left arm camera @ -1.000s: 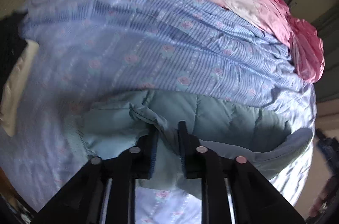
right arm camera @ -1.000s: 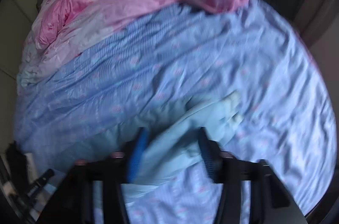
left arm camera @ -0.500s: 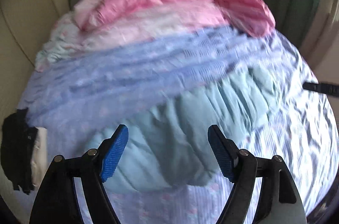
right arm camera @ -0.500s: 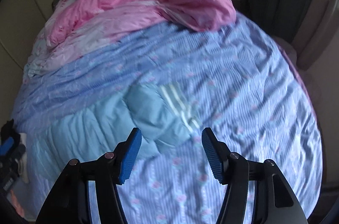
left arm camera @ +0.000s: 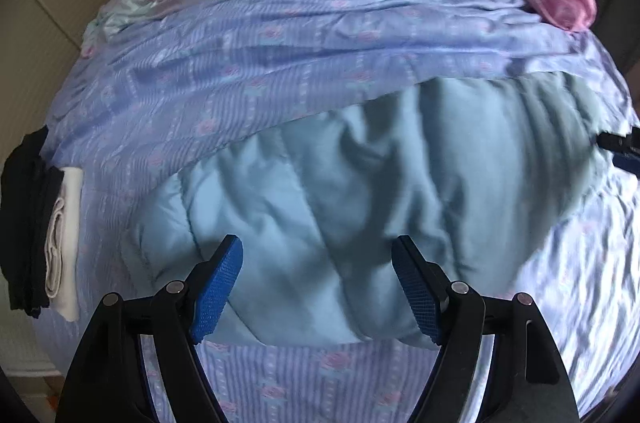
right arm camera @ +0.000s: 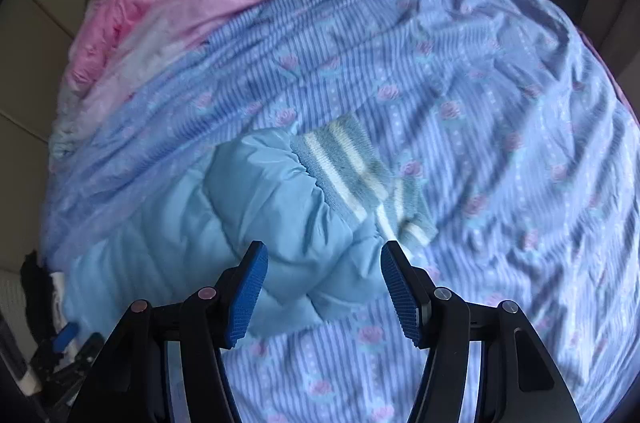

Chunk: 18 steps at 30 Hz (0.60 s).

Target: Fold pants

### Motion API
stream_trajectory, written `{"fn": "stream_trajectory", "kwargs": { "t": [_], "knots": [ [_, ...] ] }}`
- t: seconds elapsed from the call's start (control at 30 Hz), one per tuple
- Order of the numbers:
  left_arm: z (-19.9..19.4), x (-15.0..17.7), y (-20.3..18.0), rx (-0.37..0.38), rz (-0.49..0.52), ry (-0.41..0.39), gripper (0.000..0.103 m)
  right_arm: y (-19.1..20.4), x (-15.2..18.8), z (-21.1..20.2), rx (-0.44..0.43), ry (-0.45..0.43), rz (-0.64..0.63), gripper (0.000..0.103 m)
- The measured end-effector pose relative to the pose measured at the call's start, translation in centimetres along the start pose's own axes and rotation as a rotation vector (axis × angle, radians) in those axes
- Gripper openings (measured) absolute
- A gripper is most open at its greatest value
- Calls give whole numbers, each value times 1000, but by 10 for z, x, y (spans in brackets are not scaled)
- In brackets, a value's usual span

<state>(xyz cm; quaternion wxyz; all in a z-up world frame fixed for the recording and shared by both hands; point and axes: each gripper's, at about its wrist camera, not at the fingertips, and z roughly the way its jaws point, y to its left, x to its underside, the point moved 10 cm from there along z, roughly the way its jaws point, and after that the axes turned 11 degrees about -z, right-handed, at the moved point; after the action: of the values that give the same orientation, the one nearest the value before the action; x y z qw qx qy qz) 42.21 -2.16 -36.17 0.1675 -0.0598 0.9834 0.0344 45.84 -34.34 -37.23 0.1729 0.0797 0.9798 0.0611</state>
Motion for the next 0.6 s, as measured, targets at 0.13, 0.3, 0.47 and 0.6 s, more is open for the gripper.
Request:
{"fn": "stream_trajectory", "kwargs": {
  "t": [0.13, 0.3, 0.47, 0.6],
  "knots": [
    [11, -3, 6, -27, -25, 28, 77, 0, 5, 16, -28, 30, 60, 17],
    [19, -6, 10, -34, -52, 47, 77, -1, 7, -10, 26, -30, 35, 3],
    [26, -8, 1, -68, 0, 45, 78, -22, 20, -31, 123, -52, 46, 1],
    [28, -7, -3, -76, 28, 47, 78, -30, 29, -28, 62, -49, 89, 1]
  ]
}}
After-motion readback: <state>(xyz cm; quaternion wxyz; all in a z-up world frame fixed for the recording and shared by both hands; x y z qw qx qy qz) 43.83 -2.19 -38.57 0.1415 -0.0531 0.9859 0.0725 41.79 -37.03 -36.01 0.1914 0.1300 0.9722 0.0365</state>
